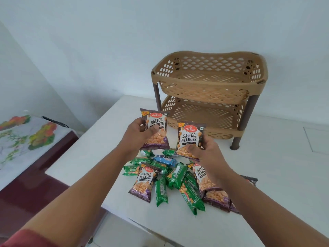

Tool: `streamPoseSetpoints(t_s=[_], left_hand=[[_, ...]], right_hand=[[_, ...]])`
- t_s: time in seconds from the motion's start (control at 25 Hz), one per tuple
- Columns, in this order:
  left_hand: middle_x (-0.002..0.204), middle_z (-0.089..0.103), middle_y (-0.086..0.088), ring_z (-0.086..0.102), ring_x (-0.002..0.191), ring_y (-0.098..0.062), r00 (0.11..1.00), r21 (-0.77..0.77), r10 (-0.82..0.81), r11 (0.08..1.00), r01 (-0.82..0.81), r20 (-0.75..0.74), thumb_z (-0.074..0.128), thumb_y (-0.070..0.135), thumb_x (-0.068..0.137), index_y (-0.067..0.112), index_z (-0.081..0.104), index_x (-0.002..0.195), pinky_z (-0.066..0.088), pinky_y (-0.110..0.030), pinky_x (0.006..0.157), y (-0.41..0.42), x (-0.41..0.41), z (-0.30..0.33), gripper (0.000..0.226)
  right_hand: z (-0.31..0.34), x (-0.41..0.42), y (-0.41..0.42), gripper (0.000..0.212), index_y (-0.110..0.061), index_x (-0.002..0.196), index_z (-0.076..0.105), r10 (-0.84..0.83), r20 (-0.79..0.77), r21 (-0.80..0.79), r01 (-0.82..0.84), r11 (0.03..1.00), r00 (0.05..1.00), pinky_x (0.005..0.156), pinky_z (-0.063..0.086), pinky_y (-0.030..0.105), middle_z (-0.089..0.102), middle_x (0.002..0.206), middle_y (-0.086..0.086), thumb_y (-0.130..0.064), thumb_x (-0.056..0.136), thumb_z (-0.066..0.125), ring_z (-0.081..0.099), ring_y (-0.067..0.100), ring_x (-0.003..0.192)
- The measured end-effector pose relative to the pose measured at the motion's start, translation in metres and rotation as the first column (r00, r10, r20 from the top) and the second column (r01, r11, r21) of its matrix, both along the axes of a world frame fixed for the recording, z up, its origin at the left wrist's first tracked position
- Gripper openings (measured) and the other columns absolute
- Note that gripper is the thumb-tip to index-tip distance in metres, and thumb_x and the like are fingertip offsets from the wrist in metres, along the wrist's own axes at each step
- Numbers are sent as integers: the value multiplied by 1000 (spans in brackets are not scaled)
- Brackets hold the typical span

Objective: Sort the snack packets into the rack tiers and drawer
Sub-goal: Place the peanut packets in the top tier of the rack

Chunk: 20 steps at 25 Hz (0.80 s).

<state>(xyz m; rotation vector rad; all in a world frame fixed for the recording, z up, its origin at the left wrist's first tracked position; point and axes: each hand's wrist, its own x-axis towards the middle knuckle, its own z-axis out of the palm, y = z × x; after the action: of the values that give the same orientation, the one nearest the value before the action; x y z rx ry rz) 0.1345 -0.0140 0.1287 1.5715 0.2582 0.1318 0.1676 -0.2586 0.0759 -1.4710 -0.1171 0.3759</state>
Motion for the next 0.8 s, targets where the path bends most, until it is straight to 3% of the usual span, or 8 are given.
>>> streamPoseSetpoints(t_s=[0.16, 0.4, 0.6, 0.8], left_hand=[[108, 77, -15, 76, 92, -33, 998, 19, -35, 999, 34, 45, 75, 15, 90, 8, 61, 125, 60, -39, 73, 9, 17, 28, 38], [108, 78, -8, 76, 94, -34, 979, 43, -145, 989, 141, 143, 78, 24, 88, 17, 65, 119, 60, -49, 83, 41, 65, 59, 34], [111, 78, -7, 76, 98, -33, 958, -25, -233, 970, 241, 168, 76, 24, 90, 18, 67, 119, 58, -48, 87, 93, 115, 82, 31], [114, 77, -5, 76, 98, -32, 913, -20, -346, 933, 359, 218, 74, 19, 92, 21, 65, 123, 60, -47, 82, 112, 163, 122, 32]], right_hand=[[31, 16, 4, 28, -30, 113, 64, -34, 94, 9, 33, 999, 995, 86, 56, 36, 78, 105, -10, -13, 93, 74, 73, 14, 100], [78, 48, 29, 30, -27, 116, 66, -95, 206, -14, 100, 995, 974, 87, 57, 35, 79, 108, -7, -16, 90, 77, 73, 16, 101], [117, 78, 75, 26, -22, 115, 67, -223, 270, -44, 243, 969, 937, 86, 60, 35, 79, 107, -2, -15, 91, 75, 76, 18, 98], [160, 102, 96, 29, -23, 119, 66, -310, 339, -97, 361, 928, 888, 98, 56, 49, 78, 109, -4, -16, 92, 75, 74, 21, 104]])
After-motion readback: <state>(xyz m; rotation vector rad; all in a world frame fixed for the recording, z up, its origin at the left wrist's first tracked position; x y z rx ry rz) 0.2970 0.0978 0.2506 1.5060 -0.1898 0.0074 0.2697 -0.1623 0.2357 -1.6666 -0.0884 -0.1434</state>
